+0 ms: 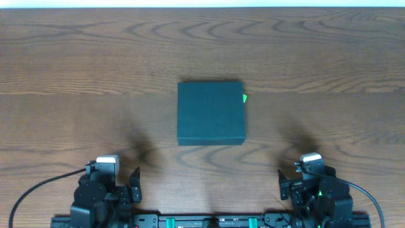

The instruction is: Pack container

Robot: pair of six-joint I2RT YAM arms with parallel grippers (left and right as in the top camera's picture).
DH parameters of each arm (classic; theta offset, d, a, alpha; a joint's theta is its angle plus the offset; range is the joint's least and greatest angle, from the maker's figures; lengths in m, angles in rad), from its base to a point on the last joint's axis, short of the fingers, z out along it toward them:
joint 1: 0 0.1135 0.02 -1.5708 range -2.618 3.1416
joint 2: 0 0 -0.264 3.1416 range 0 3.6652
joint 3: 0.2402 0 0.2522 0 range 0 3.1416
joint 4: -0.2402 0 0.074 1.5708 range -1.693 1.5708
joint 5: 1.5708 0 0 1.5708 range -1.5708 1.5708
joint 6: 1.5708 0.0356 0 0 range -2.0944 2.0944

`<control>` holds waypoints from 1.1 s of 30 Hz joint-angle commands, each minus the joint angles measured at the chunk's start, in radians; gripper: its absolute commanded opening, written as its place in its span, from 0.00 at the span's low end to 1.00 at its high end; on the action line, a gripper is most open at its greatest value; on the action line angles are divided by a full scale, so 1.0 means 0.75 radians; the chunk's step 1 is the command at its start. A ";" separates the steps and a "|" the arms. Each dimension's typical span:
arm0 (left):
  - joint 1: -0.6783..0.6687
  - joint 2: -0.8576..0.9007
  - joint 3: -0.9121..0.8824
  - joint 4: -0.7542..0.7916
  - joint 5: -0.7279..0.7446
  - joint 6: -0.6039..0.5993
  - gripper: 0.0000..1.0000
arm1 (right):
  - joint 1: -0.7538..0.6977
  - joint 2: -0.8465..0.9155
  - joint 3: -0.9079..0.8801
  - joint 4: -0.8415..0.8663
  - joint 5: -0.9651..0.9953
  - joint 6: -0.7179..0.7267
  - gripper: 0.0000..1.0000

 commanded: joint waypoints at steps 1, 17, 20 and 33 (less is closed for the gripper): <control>0.014 -0.025 -0.037 0.013 -0.017 0.028 0.95 | -0.016 -0.007 -0.010 -0.008 -0.011 -0.015 0.99; 0.018 -0.026 -0.176 0.026 -0.003 0.154 0.95 | -0.016 -0.007 -0.010 -0.008 -0.010 -0.015 0.99; 0.018 -0.026 -0.197 0.004 -0.003 0.172 0.95 | -0.016 -0.007 -0.010 -0.008 -0.010 -0.015 0.99; 0.018 -0.026 -0.249 -0.015 -0.005 0.173 0.95 | -0.016 -0.007 -0.010 -0.008 -0.011 -0.015 0.99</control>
